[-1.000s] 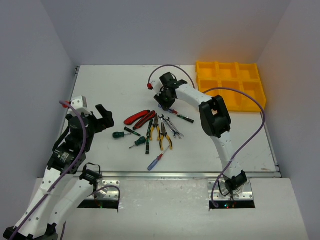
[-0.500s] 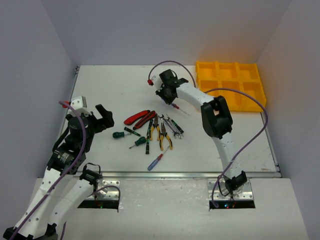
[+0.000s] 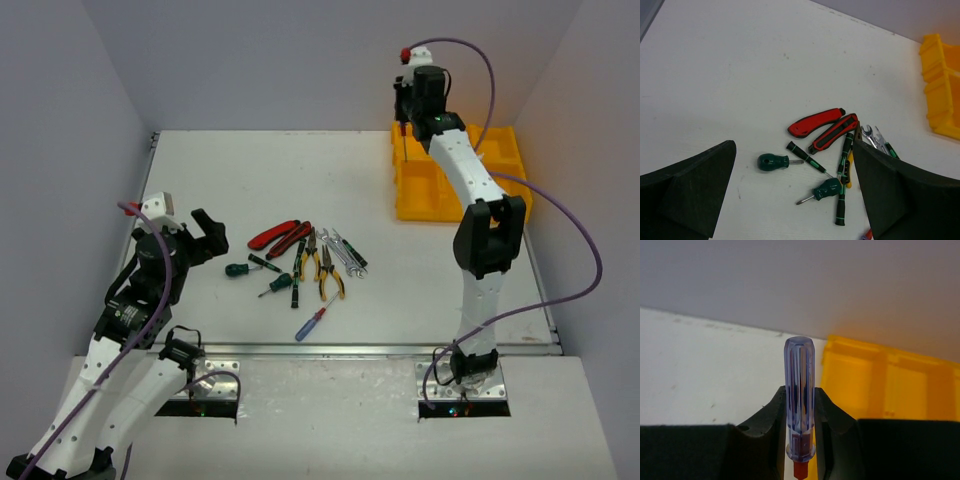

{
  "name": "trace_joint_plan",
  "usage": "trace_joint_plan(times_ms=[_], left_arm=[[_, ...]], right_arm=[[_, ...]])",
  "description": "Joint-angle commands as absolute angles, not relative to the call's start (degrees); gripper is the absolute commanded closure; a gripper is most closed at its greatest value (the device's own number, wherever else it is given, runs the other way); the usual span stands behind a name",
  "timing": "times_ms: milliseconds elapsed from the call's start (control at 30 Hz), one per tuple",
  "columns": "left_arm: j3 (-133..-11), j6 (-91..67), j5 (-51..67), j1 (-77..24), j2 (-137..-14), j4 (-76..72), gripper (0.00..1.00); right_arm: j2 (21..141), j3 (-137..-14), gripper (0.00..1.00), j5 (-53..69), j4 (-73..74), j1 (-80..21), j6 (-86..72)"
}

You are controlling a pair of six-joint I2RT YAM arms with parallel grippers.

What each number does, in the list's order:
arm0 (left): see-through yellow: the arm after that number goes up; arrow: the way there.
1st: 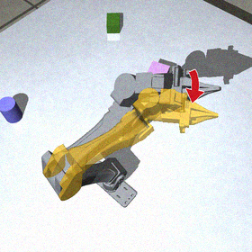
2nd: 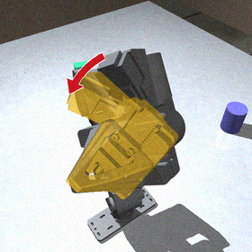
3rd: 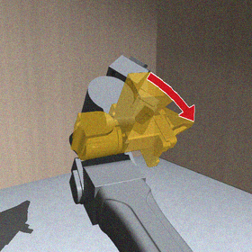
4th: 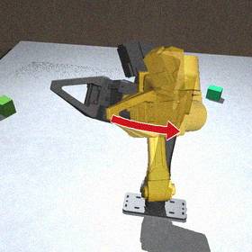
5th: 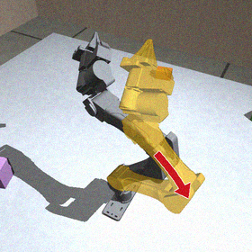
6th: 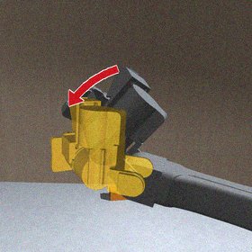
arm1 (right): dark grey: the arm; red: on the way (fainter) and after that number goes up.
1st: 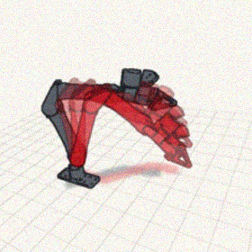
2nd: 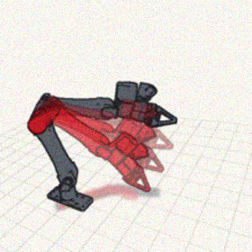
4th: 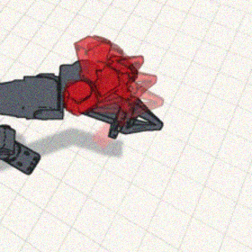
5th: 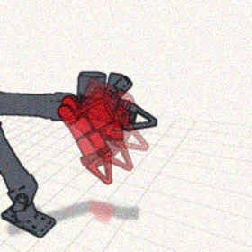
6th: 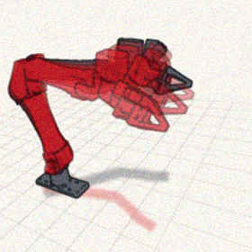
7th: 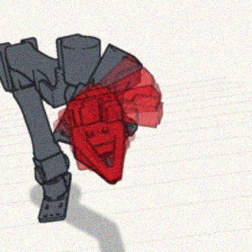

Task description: Sort the tools into containers

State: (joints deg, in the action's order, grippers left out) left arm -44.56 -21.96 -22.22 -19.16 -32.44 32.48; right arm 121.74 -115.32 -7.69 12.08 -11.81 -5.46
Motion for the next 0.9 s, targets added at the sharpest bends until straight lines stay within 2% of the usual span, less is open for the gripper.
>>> trace_joint_plan(times_ms=[0, 100, 200, 500, 667, 867], left_arm=[[-44.39, -21.69, -21.21, -19.6, -32.16, 29.87, 0.0], [-44.38, -21.61, -20.83, -19.6, -32.77, 29.78, 0.0], [-44.38, -21.53, -20.83, -19.6, -33.13, 29.79, 0.0], [-44.3, -21.53, -21.18, -19.6, -33.4, 29.79, 0.0], [-44.3, -21.53, -20.92, -19.6, -33.15, 29.71, 0.0], [-44.26, -21.45, -20.66, -19.6, -32.58, 29.65, 0.0]], right_arm=[[125.85, -118.15, 1.0, -19.72, -6.52, -10.64, -8.75], [128.5, -119.52, 1.0, -26.55, -16.89, -10.15, -7.32], [136.1, -126.88, 1.0, -30.39, -21.78, -9.58, -5.37], [146.06, -126.08, 1.0, -29.79, -37.7, -9.36, -3.69], [146.01, -122.77, 1.0, -29.77, -40.15, -9.4, -4.35], [140.08, -110.95, 1.0, -34.37, -41.63, -9.4, -7.86]])
